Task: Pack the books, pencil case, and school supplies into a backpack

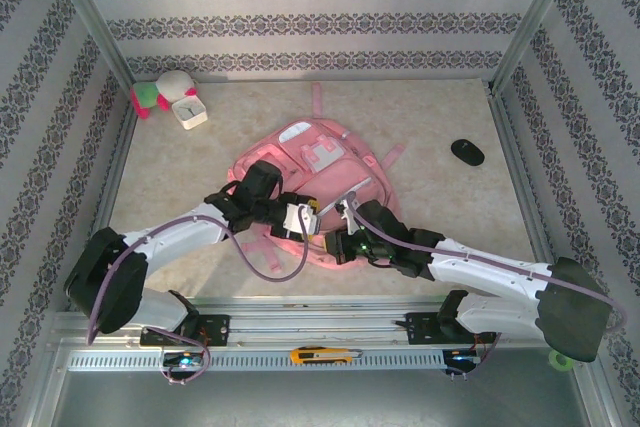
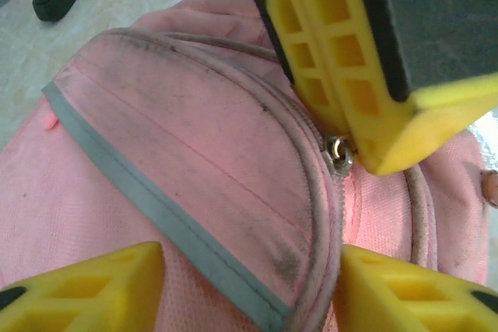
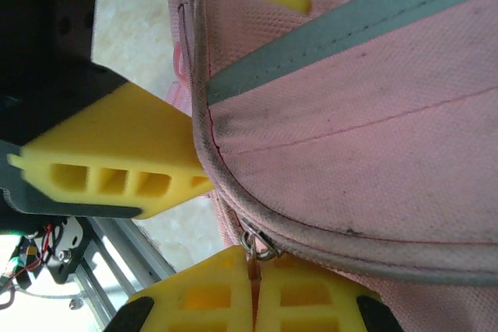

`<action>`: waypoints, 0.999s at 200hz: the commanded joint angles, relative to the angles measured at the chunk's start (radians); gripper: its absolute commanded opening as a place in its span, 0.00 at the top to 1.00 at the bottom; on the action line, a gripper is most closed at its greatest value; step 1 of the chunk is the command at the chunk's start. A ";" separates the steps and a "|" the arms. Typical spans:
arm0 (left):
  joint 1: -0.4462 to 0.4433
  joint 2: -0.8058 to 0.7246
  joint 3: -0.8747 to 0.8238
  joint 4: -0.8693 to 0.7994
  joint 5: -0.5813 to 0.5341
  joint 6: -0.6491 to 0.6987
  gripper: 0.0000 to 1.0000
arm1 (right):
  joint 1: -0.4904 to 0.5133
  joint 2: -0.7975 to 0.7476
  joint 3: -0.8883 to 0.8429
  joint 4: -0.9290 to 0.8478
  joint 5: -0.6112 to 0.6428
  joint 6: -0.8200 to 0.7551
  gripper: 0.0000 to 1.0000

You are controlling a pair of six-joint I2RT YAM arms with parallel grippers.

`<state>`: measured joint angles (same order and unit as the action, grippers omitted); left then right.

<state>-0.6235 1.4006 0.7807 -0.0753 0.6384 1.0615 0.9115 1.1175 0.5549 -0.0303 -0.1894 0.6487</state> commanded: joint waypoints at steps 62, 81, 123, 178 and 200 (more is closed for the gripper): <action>-0.027 -0.055 -0.061 0.183 -0.058 -0.175 1.00 | -0.078 -0.031 0.042 -0.135 0.033 -0.076 1.00; -0.027 -0.057 -0.059 0.174 -0.052 -0.205 1.00 | -0.078 -0.028 0.069 -0.219 0.089 -0.103 1.00; -0.027 -0.043 -0.045 0.191 -0.007 -0.276 1.00 | -0.073 0.004 0.085 -0.221 0.116 -0.094 0.85; -0.021 -0.061 -0.048 0.215 0.005 -0.322 1.00 | -0.056 0.055 0.103 -0.188 0.142 -0.103 0.96; 0.007 -0.074 -0.055 0.176 -0.006 -0.329 1.00 | -0.062 0.016 0.105 -0.245 0.178 -0.108 1.00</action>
<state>-0.6449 1.3724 0.7090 0.0757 0.5999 0.7952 0.8600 1.1534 0.6460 -0.2028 -0.1074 0.5529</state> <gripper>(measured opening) 0.065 0.043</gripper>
